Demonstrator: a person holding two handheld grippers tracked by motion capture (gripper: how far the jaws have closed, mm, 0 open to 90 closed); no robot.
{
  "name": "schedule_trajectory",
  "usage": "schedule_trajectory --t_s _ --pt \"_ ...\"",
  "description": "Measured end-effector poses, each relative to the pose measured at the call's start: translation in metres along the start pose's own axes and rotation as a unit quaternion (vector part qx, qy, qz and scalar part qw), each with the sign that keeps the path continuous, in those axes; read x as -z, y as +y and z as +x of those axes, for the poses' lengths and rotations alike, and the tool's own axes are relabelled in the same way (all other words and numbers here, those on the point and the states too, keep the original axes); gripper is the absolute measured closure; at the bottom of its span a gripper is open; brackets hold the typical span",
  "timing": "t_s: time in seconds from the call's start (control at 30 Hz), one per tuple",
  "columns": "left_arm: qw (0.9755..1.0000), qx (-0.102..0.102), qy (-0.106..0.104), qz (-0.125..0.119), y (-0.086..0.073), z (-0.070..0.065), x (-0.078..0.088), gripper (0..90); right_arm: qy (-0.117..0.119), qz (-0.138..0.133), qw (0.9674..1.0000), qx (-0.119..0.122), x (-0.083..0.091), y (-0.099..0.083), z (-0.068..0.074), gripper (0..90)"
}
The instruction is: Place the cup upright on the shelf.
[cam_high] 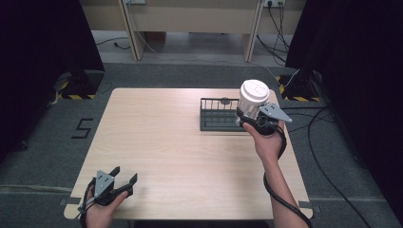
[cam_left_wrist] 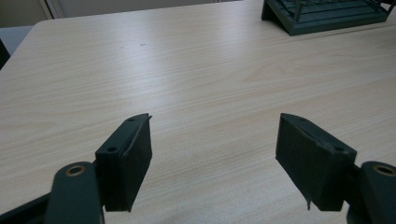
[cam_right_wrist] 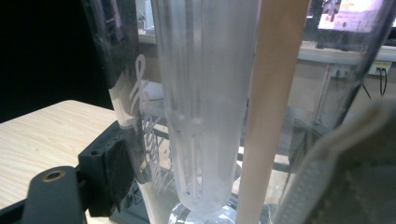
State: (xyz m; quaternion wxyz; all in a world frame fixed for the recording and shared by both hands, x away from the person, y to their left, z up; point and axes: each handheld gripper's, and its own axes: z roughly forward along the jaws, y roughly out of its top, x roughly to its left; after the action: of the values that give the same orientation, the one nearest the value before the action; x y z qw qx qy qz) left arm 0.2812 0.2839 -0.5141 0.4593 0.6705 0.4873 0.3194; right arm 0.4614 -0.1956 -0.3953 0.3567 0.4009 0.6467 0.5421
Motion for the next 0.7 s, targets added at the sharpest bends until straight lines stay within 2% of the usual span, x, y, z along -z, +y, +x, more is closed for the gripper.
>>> schedule_trajectory --t_s 0.7 --pt "1.0000 0.002 -0.002 0.001 0.000 0.000 0.000 26.6 -0.005 0.000 1.0000 -0.003 -0.020 0.009 0.000 18.6"
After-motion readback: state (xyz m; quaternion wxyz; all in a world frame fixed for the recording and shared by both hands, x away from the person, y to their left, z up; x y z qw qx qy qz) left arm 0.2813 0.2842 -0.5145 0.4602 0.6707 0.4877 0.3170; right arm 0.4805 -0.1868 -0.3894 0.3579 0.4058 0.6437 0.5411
